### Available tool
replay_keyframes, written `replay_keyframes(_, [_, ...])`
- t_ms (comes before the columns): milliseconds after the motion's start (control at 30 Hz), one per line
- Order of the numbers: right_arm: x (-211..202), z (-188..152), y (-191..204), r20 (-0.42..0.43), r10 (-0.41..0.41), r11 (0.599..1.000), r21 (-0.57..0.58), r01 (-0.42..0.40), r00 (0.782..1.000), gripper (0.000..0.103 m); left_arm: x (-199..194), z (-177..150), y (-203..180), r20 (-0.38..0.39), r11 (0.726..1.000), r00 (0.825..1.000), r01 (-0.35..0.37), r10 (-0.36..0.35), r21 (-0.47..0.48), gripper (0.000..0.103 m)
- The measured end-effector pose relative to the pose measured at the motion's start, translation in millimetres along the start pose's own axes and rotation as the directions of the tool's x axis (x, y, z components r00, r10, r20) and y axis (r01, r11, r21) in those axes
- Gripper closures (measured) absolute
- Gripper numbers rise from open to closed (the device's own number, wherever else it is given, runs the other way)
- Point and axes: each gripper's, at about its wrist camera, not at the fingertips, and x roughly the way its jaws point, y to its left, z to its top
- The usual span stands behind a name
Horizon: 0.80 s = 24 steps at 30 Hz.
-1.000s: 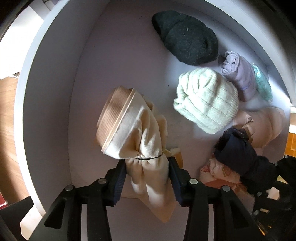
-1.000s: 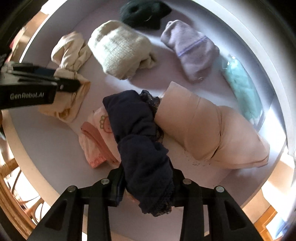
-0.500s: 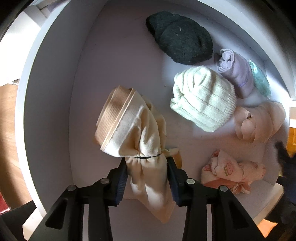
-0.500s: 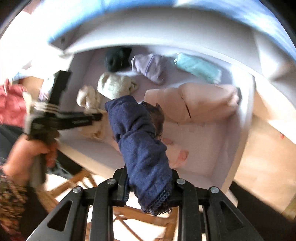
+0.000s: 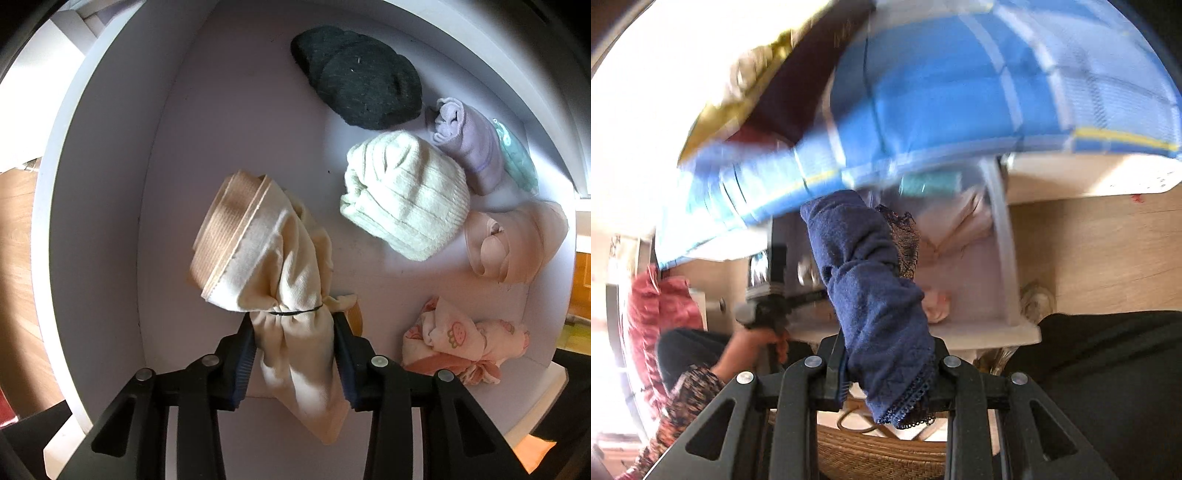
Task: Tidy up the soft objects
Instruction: 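Carry the navy cloth with the right gripper into the tray and open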
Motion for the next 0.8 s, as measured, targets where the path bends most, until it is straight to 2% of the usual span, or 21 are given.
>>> replay_keyframes(133, [-29,17,1,0.068,-0.005,1.0,0.02,0.003,0.998,0.077,-4,-1,2,-0.002,1.0,1.0,0.006,-0.006,-0.007,0.063])
replay_keyframes(367, [-73,72,25,0.178,0.003,1.0,0.019,-0.006,0.984,0.077,-2,0,4,-0.003,1.0,1.0,0.007,-0.007,-0.008,0.063])
replay_keyframes(567, [-74,122,51,0.194,0.057,0.996,0.056,-0.069,0.979,0.077,-1,1,3,-0.001,1.0,1.0,0.007,-0.007,-0.006,0.064])
replay_keyframes(800, [-58,149,76,0.208,0.019,0.998,0.056,-0.031,0.978,0.077,-3,1,1,0.002,1.0,1.0,0.004,-0.004,0.002,0.064])
